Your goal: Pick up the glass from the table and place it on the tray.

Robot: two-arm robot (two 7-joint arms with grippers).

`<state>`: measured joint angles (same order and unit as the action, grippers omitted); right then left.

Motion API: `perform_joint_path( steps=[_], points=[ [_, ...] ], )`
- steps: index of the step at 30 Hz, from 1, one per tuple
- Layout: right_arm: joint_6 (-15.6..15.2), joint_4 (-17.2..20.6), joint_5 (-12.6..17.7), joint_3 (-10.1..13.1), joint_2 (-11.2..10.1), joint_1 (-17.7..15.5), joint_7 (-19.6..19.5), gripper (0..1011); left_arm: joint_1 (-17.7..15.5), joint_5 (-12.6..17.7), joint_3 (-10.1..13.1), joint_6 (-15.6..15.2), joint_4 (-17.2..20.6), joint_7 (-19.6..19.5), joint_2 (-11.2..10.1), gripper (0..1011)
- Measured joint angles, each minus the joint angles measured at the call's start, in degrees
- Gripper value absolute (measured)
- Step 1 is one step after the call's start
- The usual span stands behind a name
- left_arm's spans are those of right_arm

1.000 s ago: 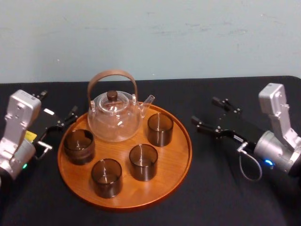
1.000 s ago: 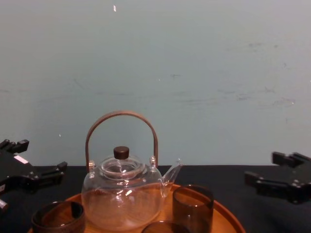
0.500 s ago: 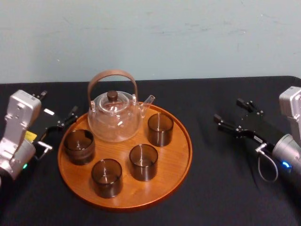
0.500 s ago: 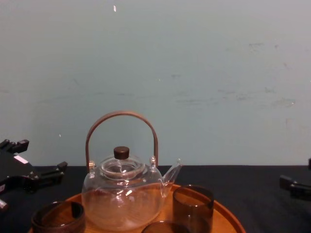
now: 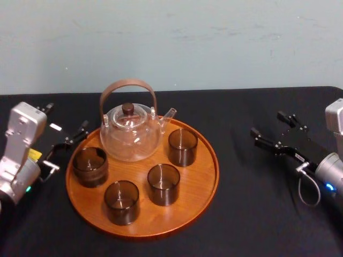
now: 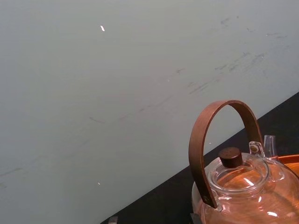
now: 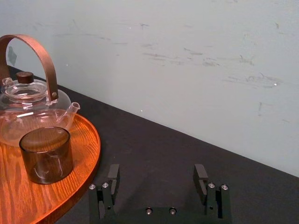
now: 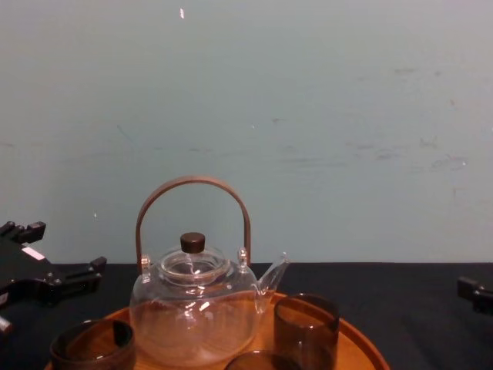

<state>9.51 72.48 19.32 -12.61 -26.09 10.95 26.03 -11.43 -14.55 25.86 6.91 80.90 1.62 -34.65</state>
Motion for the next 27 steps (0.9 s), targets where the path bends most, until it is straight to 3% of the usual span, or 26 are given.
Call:
perform_joint_path(
  steps=[27],
  points=[
    [0.00, 0.05, 0.08, -0.19, -0.14, 0.06, 0.06, 1002, 0.00, 0.00, 0.00, 0.00, 0.00, 0.00, 0.00, 1001]
  ],
)
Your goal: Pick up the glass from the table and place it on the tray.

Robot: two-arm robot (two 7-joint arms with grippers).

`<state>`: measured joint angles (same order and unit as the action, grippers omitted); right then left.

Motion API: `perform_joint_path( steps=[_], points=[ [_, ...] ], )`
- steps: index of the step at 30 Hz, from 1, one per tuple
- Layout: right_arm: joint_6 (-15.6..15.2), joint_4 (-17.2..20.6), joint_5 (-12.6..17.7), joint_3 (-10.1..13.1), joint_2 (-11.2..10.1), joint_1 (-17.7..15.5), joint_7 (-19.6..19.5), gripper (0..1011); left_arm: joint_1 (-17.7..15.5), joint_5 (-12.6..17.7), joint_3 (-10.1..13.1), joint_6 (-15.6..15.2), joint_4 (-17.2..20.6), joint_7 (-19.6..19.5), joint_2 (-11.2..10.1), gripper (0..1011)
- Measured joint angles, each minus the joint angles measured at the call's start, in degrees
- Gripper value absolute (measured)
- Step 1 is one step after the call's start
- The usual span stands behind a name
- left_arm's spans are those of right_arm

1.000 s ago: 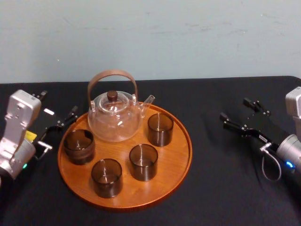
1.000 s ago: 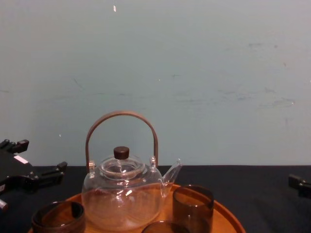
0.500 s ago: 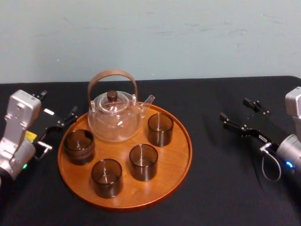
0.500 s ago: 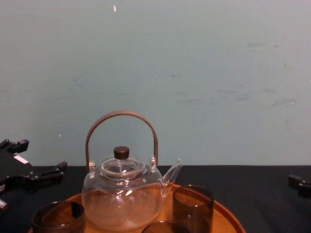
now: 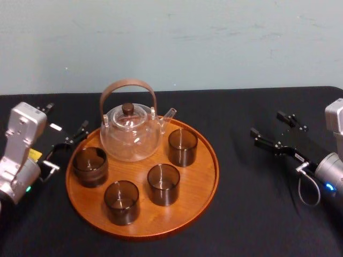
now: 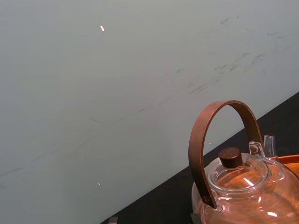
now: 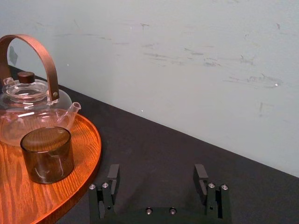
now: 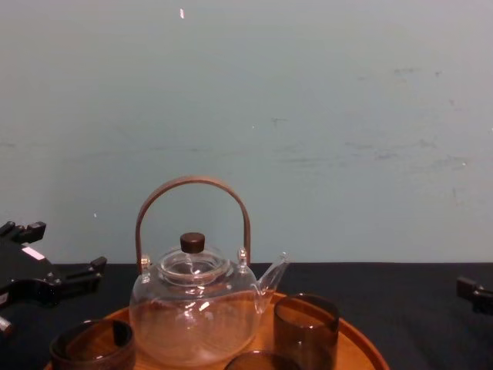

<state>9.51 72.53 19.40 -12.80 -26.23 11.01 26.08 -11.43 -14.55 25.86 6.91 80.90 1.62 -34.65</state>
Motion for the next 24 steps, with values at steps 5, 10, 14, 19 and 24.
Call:
perform_joint_path(
  steps=[5, 10, 14, 19, 24],
  points=[
    [0.00, 0.00, 0.01, 0.00, 0.00, 0.00, 0.02, 1002, 0.00, 0.00, 0.00, 0.00, 0.00, 0.00, 0.00, 1001],
    [0.00, 0.00, 0.01, 0.00, 0.00, 0.00, 0.04, 1003, 0.00, 0.00, 0.00, 0.00, 0.00, 0.00, 0.00, 1001],
    [0.00, 0.00, 0.01, 0.00, 0.00, 0.00, 0.04, 1002, 0.00, 0.00, 0.00, 0.00, 0.00, 0.00, 0.00, 1001],
    [0.00, 0.00, 0.01, 0.00, 0.00, 0.00, 0.04, 1002, 0.00, 0.00, 0.00, 0.00, 0.00, 0.00, 0.00, 1002],
    [0.00, 0.00, 0.01, 0.00, 0.00, 0.00, 0.03, 1002, 0.00, 0.00, 0.00, 0.00, 0.00, 0.00, 0.00, 1001]
  ],
)
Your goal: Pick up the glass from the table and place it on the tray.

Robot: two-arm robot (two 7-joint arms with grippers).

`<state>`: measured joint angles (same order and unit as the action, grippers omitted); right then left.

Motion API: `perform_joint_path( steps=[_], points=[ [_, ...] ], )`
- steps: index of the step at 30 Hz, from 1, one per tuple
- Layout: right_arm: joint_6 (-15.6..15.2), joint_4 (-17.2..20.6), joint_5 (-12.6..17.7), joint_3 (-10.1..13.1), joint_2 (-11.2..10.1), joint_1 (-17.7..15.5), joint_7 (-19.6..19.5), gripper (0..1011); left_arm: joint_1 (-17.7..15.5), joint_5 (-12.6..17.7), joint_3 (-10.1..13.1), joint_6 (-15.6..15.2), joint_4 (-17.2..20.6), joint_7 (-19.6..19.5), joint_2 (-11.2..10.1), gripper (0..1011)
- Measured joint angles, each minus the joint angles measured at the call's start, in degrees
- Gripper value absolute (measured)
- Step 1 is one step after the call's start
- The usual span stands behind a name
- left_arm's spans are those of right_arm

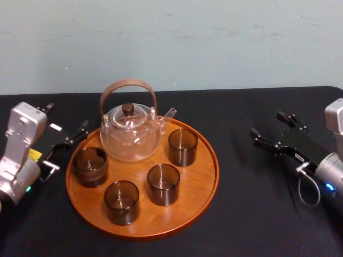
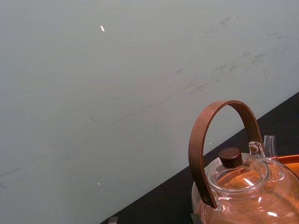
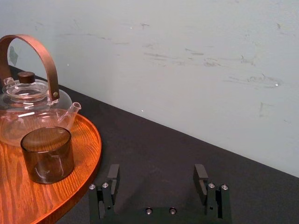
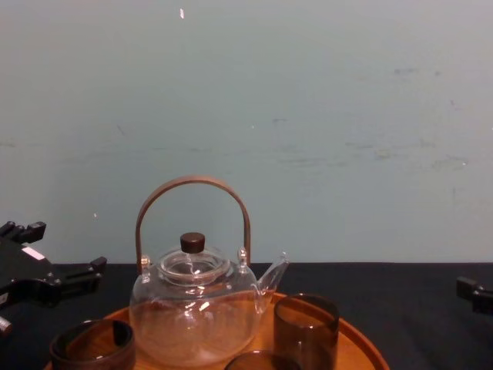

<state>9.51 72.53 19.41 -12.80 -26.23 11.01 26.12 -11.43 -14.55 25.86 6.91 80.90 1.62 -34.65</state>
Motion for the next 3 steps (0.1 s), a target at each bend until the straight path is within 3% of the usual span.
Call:
perform_joint_path(
  steps=[3],
  points=[
    [0.00, 0.00, 0.00, 0.00, 0.00, 0.00, 0.00, 1003, 0.00, 0.00, 0.00, 0.00, 0.00, 0.00, 0.00, 1001]
  ],
)
